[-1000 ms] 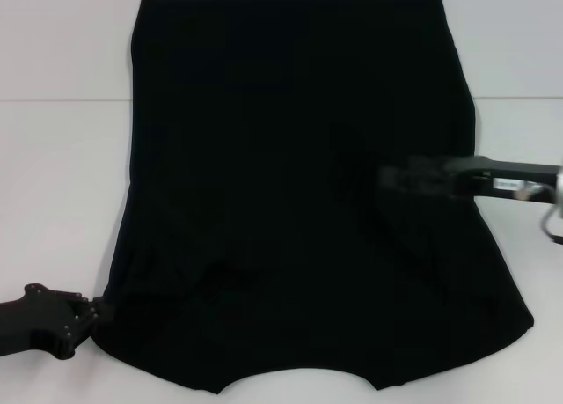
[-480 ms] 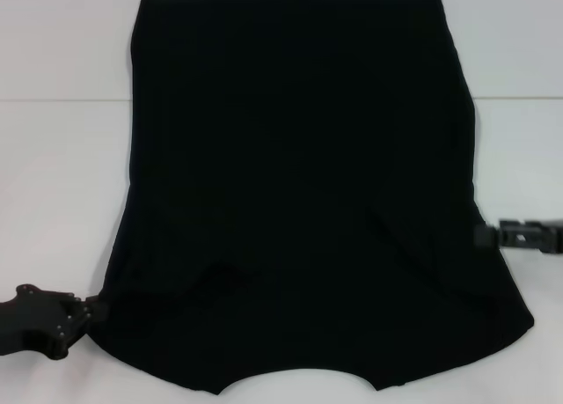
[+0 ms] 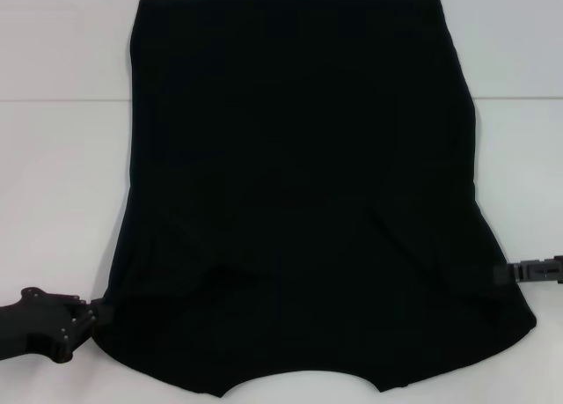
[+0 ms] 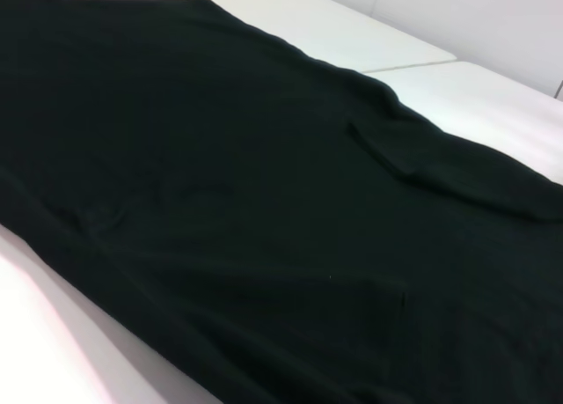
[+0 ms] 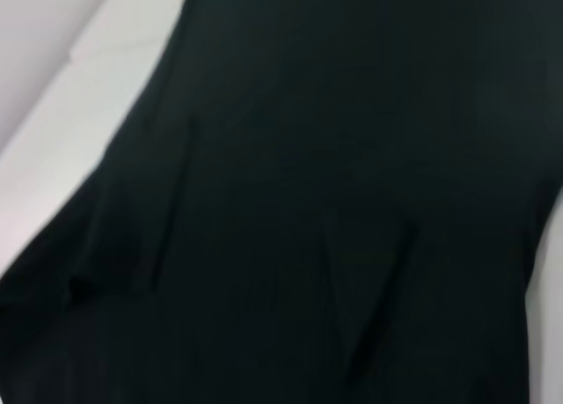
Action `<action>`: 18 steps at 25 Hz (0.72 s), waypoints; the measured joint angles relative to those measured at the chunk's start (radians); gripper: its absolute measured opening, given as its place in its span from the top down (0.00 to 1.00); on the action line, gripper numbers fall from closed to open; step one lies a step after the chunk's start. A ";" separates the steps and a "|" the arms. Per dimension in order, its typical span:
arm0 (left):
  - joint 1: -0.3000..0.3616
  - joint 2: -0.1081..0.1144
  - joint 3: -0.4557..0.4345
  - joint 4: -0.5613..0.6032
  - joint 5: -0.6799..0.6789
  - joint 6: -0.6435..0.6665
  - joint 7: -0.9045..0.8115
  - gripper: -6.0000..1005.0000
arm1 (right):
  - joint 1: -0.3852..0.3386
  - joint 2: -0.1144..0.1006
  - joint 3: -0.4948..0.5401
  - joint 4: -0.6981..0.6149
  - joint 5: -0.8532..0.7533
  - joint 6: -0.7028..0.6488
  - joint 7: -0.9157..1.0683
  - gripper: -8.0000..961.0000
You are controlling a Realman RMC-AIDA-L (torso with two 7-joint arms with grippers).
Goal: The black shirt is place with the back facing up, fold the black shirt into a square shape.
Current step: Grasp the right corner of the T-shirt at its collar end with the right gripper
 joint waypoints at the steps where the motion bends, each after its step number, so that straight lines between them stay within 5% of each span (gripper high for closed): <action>1: -0.001 0.000 -0.001 -0.001 0.000 0.000 0.000 0.98 | 0.005 0.000 0.000 0.000 -0.012 -0.003 0.005 0.05; 18: -0.011 0.000 -0.001 -0.003 0.000 -0.001 -0.004 0.98 | 0.019 0.006 -0.004 0.000 -0.089 -0.034 0.026 0.05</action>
